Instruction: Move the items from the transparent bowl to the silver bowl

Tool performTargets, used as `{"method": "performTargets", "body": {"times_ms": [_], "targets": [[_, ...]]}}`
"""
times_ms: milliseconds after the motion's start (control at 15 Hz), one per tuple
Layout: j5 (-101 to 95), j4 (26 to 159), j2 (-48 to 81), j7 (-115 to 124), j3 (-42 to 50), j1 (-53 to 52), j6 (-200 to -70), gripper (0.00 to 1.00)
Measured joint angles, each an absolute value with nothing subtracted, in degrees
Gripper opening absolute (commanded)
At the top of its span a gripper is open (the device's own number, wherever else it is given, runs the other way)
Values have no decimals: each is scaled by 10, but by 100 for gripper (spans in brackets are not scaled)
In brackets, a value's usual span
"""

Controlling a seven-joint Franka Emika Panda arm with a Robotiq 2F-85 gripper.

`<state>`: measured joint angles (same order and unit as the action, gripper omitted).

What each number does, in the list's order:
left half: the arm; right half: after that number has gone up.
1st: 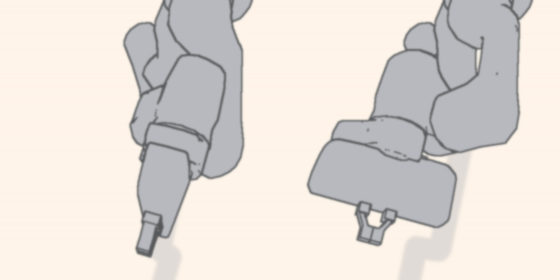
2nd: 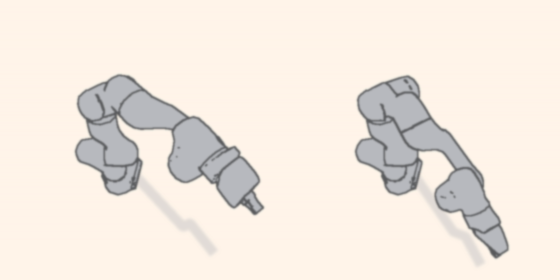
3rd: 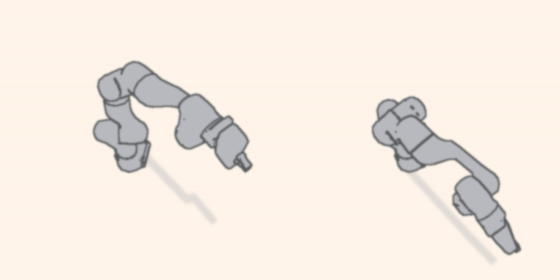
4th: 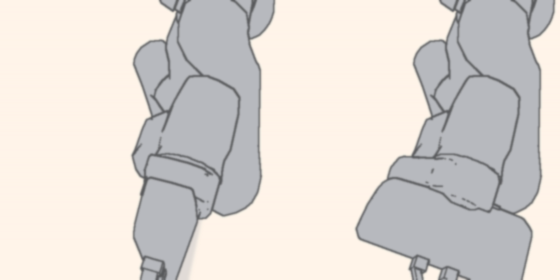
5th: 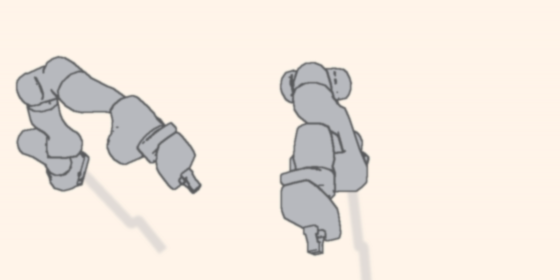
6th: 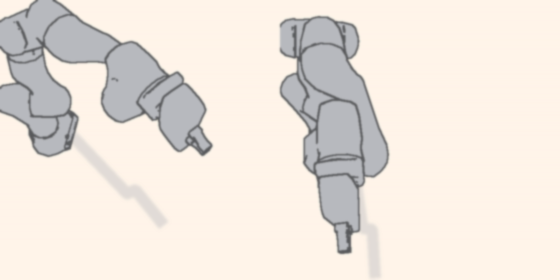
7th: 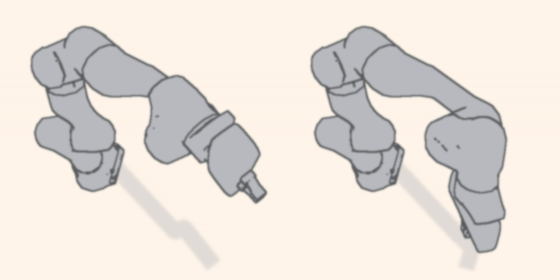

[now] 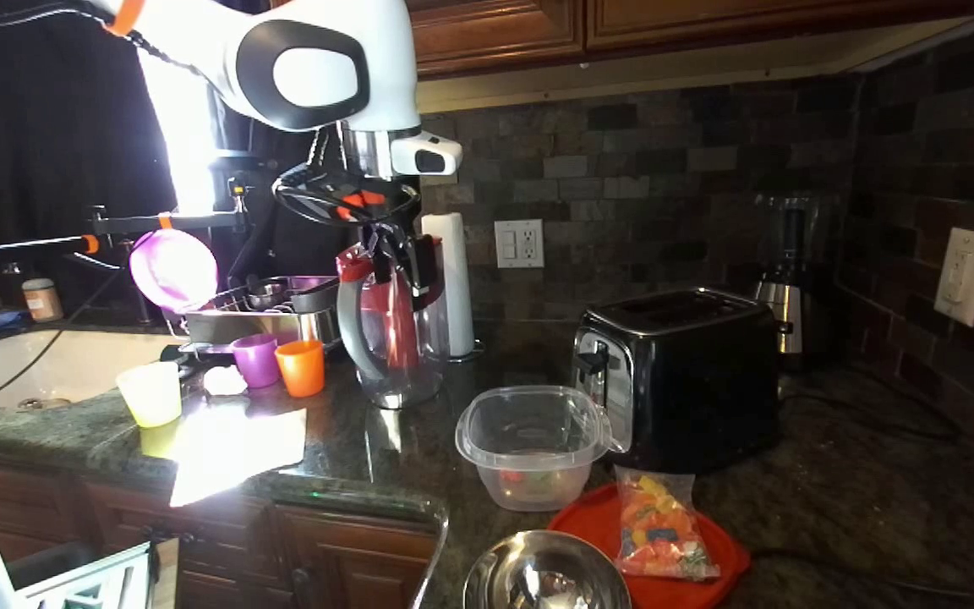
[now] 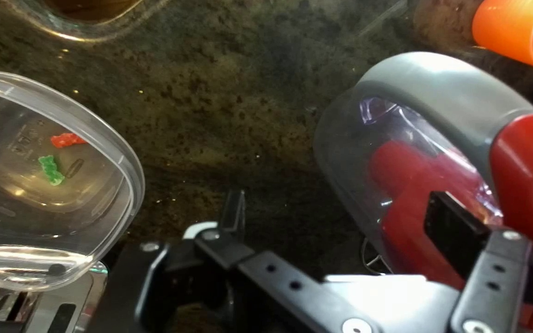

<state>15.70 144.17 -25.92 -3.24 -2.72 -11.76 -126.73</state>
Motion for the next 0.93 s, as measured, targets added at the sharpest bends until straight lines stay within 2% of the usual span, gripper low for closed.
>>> {"method": "performTargets", "body": {"times_ms": [533,933], "targets": [[40,1445,-263,-46,-24,-47,-1271,100],[-49,1470,-224,-94,-8,-13,-1357,100]]}}
